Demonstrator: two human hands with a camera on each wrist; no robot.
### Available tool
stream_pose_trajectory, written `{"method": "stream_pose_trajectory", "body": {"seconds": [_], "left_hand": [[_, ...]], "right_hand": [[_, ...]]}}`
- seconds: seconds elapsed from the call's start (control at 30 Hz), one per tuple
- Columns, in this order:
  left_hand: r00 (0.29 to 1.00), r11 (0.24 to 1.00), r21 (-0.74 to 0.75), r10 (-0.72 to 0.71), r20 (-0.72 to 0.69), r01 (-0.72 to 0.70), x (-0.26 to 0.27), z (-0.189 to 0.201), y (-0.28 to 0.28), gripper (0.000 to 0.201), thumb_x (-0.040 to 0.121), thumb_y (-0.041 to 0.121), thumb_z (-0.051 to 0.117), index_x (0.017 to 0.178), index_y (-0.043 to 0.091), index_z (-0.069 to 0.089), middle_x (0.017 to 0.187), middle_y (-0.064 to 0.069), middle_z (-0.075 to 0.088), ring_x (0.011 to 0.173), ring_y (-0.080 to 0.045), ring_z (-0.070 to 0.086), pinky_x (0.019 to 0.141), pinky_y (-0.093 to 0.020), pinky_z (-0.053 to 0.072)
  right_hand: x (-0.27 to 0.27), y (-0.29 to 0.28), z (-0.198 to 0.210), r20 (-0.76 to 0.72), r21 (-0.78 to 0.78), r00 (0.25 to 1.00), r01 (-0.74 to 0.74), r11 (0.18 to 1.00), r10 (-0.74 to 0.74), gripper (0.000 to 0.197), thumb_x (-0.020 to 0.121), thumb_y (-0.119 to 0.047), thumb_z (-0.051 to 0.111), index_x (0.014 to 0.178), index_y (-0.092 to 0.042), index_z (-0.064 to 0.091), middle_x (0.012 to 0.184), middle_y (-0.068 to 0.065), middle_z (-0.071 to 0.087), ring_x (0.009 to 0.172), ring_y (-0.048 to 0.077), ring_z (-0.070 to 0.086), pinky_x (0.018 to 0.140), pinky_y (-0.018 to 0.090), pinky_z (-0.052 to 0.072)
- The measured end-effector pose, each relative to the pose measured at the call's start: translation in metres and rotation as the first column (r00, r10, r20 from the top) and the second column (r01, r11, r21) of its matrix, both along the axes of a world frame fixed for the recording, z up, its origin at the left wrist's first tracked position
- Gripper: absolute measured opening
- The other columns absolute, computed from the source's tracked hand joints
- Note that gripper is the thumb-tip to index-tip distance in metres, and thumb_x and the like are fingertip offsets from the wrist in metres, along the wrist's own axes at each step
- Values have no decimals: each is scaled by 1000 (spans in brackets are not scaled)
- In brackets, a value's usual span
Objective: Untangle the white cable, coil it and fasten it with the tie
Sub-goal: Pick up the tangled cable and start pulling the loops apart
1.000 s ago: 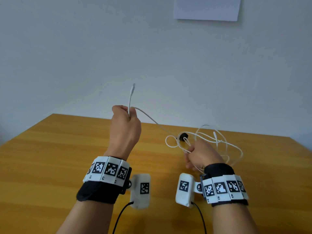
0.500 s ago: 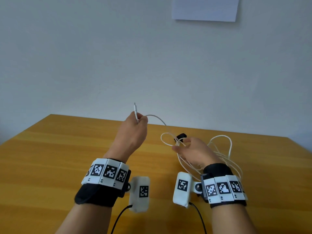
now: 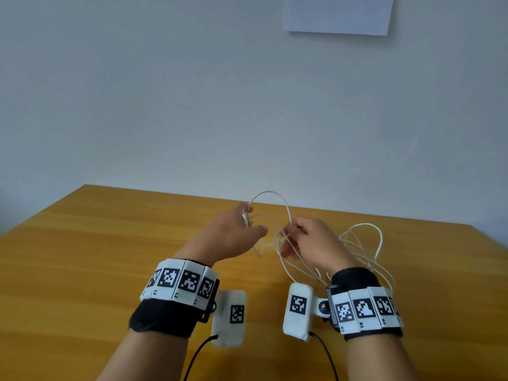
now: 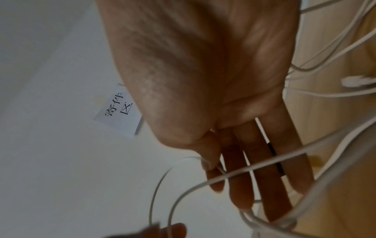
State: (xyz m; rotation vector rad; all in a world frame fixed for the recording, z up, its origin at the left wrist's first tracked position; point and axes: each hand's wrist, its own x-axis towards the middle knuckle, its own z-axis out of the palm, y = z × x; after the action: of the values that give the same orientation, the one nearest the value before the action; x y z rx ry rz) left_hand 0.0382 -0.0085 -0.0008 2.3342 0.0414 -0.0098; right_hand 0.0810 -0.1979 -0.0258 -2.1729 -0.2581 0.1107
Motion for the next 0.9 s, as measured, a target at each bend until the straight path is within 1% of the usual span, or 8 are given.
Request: {"method": "stream_pose_trajectory", "body": {"seconds": [0.17, 0.27, 0.4, 0.47, 0.57, 0.67, 0.77, 0.9], "left_hand": [[999, 1000, 17, -8, 48, 7, 3, -5, 1, 22, 100, 26, 58, 122, 23, 56, 120, 3, 65, 99, -19, 63, 71, -27, 50], [995, 1000, -31, 9, 95, -6, 5, -4, 3, 10, 104, 25, 51, 105, 23, 61, 102, -1, 71, 97, -22, 69, 72, -35, 54], [991, 997, -76, 42, 124, -32, 5, -3, 3, 18, 105, 30, 45, 105, 18, 58, 101, -6, 72, 95, -27, 70, 84, -51, 59], [988, 989, -138, 68, 141, -49, 4, -3, 2, 18, 105, 30, 44, 103, 16, 56, 100, -4, 73, 92, -23, 70, 80, -46, 59], [980, 981, -183, 99, 171, -68, 1, 1, -1, 18, 105, 31, 43, 102, 15, 52, 92, -1, 73, 82, -17, 69, 64, -32, 50], [985, 975, -210, 107, 137, -77, -5, 8, -3, 34, 100, 53, 51, 98, 18, 49, 81, 2, 61, 76, -25, 67, 63, -38, 50], [991, 976, -203, 101, 87, -82, -11, 15, -7, 69, 86, 83, 40, 105, 17, 50, 87, 5, 57, 73, -14, 53, 64, -35, 43], [991, 970, -240, 66, 117, -36, -16, 17, -5, 96, 68, 98, 14, 104, 17, 52, 104, -1, 62, 94, -20, 59, 88, -42, 47]], "right_hand": [[-2, 1, 3, 19, 110, 1000, -24, 994, 22, 31, 112, -17, 38, 96, -9, 63, 78, 13, 72, 65, 22, 76, 69, 34, 65], [-4, 2, 5, -2, 135, 1000, -23, 991, 24, 28, 112, -19, 39, 103, -10, 64, 82, 9, 72, 57, 19, 72, 60, 30, 62], [-7, 5, 6, -62, 131, 996, -57, 990, 66, 31, 110, -37, 41, 121, -15, 61, 90, -1, 76, 59, 14, 71, 59, 25, 59], [-9, 5, 7, -108, 130, 990, -73, 989, 87, 41, 105, -51, 45, 128, -19, 57, 94, -3, 77, 63, 13, 71, 63, 25, 58], [-9, 3, 6, -86, 12, 991, -105, 994, 106, 59, 87, -57, 73, 134, -29, 50, 103, -9, 75, 66, 8, 72, 70, 27, 57], [-9, 1, 5, -39, -50, 995, -97, 994, 95, 65, 82, -41, 85, 136, -33, 51, 105, -11, 71, 68, 6, 71, 69, 24, 54], [-6, 2, 3, -22, -30, 996, -82, 996, 82, 45, 91, -36, 76, 130, -33, 54, 102, -7, 71, 65, 8, 68, 77, 33, 60], [2, -1, -2, 4, 29, 999, -36, 999, 36, 32, 100, -26, 65, 131, -24, 57, 93, -1, 76, 57, 11, 61, 65, 28, 56]]}}
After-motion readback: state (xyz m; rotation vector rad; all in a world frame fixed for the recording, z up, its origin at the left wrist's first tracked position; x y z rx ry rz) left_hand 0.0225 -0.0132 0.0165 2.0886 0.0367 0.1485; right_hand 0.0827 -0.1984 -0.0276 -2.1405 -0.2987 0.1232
